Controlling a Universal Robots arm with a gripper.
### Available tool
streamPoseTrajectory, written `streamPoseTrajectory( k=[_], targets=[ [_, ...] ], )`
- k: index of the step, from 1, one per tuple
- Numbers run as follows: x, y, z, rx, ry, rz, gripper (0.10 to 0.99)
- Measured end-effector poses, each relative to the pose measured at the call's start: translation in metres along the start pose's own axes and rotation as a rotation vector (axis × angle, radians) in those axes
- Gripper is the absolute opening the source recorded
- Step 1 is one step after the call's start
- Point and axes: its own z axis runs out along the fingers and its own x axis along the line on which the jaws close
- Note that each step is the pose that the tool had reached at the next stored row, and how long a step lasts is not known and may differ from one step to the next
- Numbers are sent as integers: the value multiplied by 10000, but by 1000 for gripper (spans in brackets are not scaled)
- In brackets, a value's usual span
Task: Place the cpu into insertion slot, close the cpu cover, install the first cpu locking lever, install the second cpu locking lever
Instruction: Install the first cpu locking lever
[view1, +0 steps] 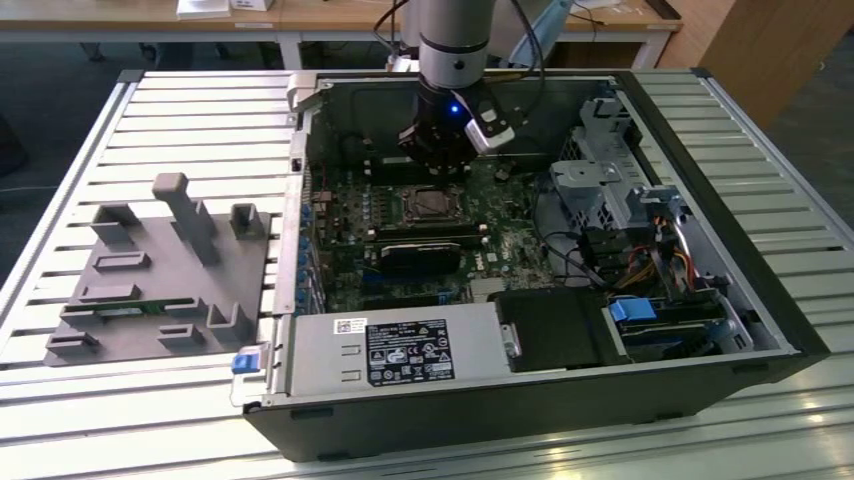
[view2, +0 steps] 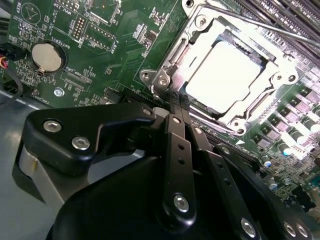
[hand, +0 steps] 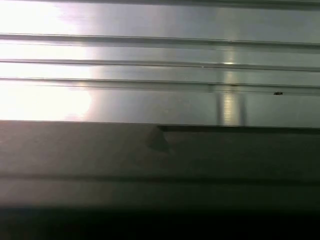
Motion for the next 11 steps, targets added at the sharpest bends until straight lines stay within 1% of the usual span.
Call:
streamPoseTrajectory(
  k=[2,3,6,7,11],
  targets=[
    [-2,4,-14,-28,-19,2,106],
    [-4,7,-35,-43,-29,2,106],
    [-3,4,-127,-26,-16,2,106],
    [-3,3,-147,-26,-16,2,106],
    [-3,-7,-154,-25,-15,1,106]
  ],
)
